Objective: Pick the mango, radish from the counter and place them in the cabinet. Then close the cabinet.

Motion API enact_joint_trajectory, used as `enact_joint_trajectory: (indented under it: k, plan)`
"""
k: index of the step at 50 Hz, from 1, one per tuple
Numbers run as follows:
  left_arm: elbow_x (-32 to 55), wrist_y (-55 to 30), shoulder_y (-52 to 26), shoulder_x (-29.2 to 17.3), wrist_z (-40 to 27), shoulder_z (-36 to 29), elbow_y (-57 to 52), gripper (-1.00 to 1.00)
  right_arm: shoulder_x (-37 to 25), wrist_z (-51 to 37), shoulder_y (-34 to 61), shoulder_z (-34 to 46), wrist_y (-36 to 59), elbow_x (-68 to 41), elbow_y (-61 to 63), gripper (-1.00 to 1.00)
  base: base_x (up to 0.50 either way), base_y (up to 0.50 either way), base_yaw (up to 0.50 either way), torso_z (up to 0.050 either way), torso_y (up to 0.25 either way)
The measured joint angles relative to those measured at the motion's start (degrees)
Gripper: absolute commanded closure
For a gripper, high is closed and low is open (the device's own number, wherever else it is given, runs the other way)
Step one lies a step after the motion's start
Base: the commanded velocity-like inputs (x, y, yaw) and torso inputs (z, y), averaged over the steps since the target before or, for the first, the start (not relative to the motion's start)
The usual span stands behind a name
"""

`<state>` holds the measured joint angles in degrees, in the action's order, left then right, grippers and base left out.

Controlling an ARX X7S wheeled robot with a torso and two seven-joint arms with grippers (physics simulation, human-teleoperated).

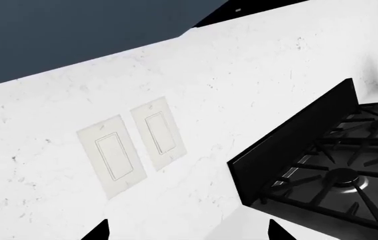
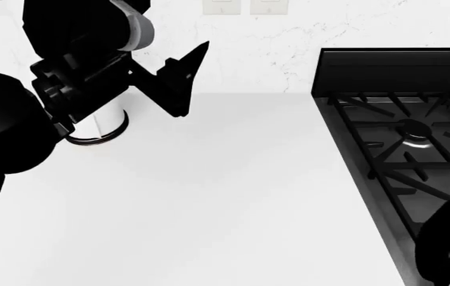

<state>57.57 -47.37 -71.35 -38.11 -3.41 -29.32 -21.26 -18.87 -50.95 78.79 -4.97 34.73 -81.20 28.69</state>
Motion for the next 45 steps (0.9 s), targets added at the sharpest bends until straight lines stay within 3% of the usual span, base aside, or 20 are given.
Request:
enact_joint_trajectory:
  k: [19,45]
  plan:
    - [0.4,0.3,0.8,-0.5,-0.3,0.2,-0.5,-1.0,1.4,2.8,5.3,6.0,0.4,-0.7,-3.3,-1.0,0.0,0.0,0.0,0.001,0.0]
    - [0.3,1.3,2.0,-1.3,-0.1,0.4,-0.7,-1.0,2.5,9.2,10.7,14.7,3.7,10.5,-12.1,-1.0,0.0,0.0,0.0,0.003,0.0]
